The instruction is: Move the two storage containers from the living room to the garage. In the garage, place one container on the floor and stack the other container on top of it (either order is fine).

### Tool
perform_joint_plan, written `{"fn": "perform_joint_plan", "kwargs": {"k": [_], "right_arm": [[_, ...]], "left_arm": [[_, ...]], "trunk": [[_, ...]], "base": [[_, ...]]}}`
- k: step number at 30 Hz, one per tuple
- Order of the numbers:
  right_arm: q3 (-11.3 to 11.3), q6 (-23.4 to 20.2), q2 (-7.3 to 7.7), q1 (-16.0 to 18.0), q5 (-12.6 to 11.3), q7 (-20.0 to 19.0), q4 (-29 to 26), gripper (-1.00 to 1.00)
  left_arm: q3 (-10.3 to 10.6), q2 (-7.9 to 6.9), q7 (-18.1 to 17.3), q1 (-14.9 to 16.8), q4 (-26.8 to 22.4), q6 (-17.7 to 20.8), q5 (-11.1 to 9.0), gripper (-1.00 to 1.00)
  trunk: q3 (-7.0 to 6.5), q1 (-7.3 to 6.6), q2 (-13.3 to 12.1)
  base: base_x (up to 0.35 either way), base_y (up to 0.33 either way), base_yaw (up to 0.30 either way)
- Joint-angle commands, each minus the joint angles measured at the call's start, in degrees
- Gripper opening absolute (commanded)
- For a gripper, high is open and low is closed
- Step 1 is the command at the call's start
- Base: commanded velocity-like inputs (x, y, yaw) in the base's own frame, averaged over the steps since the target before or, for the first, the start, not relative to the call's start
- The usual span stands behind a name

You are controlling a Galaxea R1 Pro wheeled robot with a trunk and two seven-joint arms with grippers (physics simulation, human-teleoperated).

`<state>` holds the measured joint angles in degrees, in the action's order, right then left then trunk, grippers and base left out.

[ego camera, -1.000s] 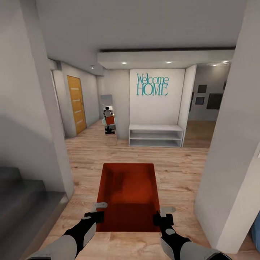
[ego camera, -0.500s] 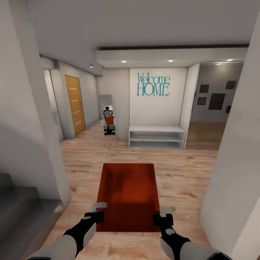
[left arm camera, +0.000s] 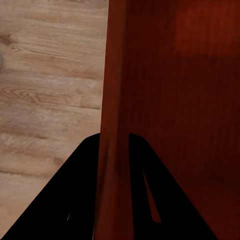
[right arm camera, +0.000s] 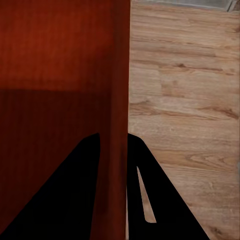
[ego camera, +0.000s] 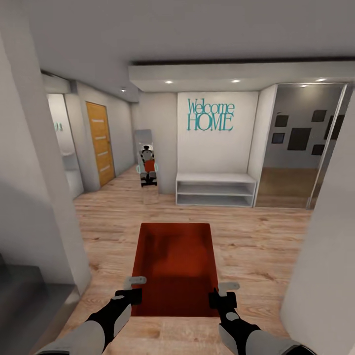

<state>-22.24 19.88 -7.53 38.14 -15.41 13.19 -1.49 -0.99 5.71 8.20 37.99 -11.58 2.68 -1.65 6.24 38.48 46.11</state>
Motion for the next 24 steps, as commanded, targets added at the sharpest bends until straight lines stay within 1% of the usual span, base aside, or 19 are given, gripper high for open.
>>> {"fn": "perform_joint_plan", "kwargs": {"k": [1,24], "right_arm": [[4.2,1.0,-0.03,0.1,0.5,0.1,-0.2,-1.00],[4.2,1.0,-0.03,0.1,0.5,0.1,-0.2,-1.00]], "left_arm": [[-1.2,-1.24,1.5,0.0,0.0,0.3,0.2,-1.00],[-1.2,-1.27,1.5,0.0,0.0,0.3,0.2,-1.00]], "trunk": [[0.09,0.05,0.1],[0.09,0.05,0.1]], "base": [[0.322,0.000,0.000],[0.322,0.000,0.000]]}}
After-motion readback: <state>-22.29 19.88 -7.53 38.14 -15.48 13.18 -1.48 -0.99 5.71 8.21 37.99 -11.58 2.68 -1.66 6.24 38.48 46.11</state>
